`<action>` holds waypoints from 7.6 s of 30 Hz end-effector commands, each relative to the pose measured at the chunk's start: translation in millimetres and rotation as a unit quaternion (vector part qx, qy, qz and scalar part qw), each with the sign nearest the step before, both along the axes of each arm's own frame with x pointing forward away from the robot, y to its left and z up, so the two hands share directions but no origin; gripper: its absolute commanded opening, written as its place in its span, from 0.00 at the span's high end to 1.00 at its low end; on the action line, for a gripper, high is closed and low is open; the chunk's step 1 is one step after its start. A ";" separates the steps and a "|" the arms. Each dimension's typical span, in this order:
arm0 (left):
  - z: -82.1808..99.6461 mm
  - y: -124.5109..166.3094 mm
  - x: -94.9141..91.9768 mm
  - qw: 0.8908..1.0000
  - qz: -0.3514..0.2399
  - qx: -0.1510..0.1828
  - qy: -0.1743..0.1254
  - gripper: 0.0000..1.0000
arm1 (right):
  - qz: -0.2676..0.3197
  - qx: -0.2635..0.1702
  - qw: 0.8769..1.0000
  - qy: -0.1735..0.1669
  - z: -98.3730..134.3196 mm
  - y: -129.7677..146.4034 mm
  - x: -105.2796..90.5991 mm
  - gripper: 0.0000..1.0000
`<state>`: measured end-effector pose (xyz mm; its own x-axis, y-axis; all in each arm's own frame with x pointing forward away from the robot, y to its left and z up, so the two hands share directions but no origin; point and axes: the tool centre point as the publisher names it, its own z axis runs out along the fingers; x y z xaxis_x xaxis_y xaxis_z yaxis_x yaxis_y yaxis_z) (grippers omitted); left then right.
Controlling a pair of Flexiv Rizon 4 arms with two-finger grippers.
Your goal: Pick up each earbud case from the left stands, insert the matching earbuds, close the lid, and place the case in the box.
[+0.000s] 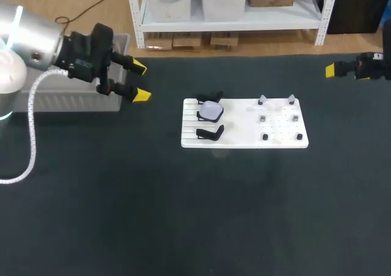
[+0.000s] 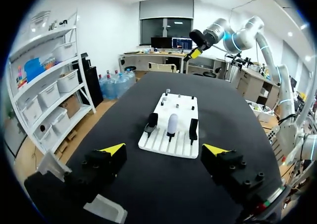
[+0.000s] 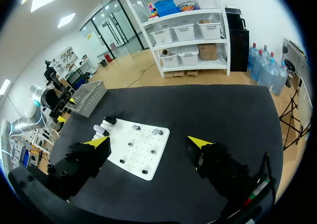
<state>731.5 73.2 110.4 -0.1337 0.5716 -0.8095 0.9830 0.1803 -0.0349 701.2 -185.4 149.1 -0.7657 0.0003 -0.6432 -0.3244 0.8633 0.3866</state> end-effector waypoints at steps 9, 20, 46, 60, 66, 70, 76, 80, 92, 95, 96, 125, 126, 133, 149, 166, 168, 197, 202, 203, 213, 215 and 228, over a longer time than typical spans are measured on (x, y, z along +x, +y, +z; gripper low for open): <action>-2.5 -4.3 9.0 1.000 -0.023 -0.001 0.017 0.00 | 0.000 -0.001 1.000 0.000 0.1 0.1 -0.3 0.00; -4.6 -5.8 8.3 1.000 -0.024 0.002 0.010 0.00 | 0.000 -0.001 1.000 0.000 0.1 0.1 -0.3 0.00; -62.0 -78.5 14.7 0.993 -0.117 -0.016 -0.016 0.00 | 0.000 -0.001 1.000 0.000 0.1 0.1 -0.3 0.00; -77.4 -95.6 6.6 0.991 -0.122 -0.050 0.016 0.00 | 0.000 -0.001 1.000 0.000 0.1 0.1 -0.3 0.00; -83.4 -102.3 2.5 0.991 -0.123 -0.056 0.019 0.00 | 0.000 -0.001 1.000 0.000 0.1 0.1 -0.3 0.00; -85.7 -107.1 2.7 0.990 -0.126 -0.059 0.019 0.14 | 0.000 -0.001 1.000 0.000 0.1 0.1 -0.3 0.00; -90.3 -111.7 4.4 0.989 -0.132 -0.059 0.021 0.21 | 0.000 -0.001 1.000 0.000 0.1 0.1 -0.3 0.00; -92.5 -113.8 6.7 0.989 -0.132 -0.058 0.022 0.28 | 0.000 -0.001 1.000 0.000 0.1 0.1 -0.3 0.00; -94.6 -123.4 11.2 0.988 -0.138 -0.060 0.022 0.46 | 0.000 -0.001 1.000 0.000 0.1 0.1 -0.3 0.00; -94.9 -126.5 10.4 0.988 -0.141 -0.062 0.022 0.45 | 0.000 -0.001 1.000 0.000 0.1 0.1 -0.3 0.00; -95.2 -127.1 10.2 0.988 -0.142 -0.062 0.022 0.45 | 0.000 -0.001 1.000 0.000 0.1 0.1 -0.3 0.00; -98.3 -136.5 0.4 0.985 -0.147 -0.084 0.018 0.51 | 0.000 -0.001 1.000 0.000 0.1 0.1 -0.3 0.00; -98.7 -136.4 0.5 0.985 -0.147 -0.083 0.018 0.51 | 0.000 -0.001 1.000 0.000 0.1 0.1 -0.3 0.00; -98.5 -135.8 1.5 0.985 -0.148 -0.083 0.017 0.51 | 0.000 -0.001 1.000 0.000 0.1 0.1 -0.3 0.00; -98.9 -138.5 2.9 0.985 -0.155 -0.078 0.012 0.54 | 0.000 -0.001 1.000 0.000 0.1 0.1 -0.3 0.00; -86.8 -133.2 1.0 0.983 -0.158 -0.089 0.004 1.00 | 0.000 -0.001 1.000 0.000 0.1 0.1 -0.3 0.00; -75.6 -131.2 0.2 0.982 -0.158 -0.102 0.000 1.00 | 0.000 -0.001 1.000 0.000 0.1 0.1 -0.3 0.00; 35.3 -131.7 -14.1 0.953 -0.136 -0.267 -0.039 1.00 | 0.000 -0.001 1.000 0.000 0.1 0.1 -0.3 0.00; 35.3 -131.7 -14.1 0.953 -0.136 -0.267 -0.039 1.00 | 0.000 -0.001 1.000 0.000 0.1 0.1 -0.3 0.00; 35.3 -131.7 -14.1 0.953 -0.136 -0.267 -0.039 1.00 | 0.000 -0.001 1.000 0.000 0.1 0.1 -0.3 0.00; 36.8 -138.1 -20.0 0.952 -0.134 -0.273 -0.033 1.00 | 0.016 -0.012 1.000 -0.023 15.5 10.2 0.7 0.00; 37.8 -142.8 -21.1 0.952 -0.141 -0.271 -0.028 1.00 | 0.029 -0.014 0.999 -0.035 24.8 17.1 -3.4 0.00; 22.1 -152.8 -15.7 0.956 -0.149 -0.252 -0.026 1.00 | 0.106 -0.084 0.990 -0.051 53.7 88.3 -51.3 0.00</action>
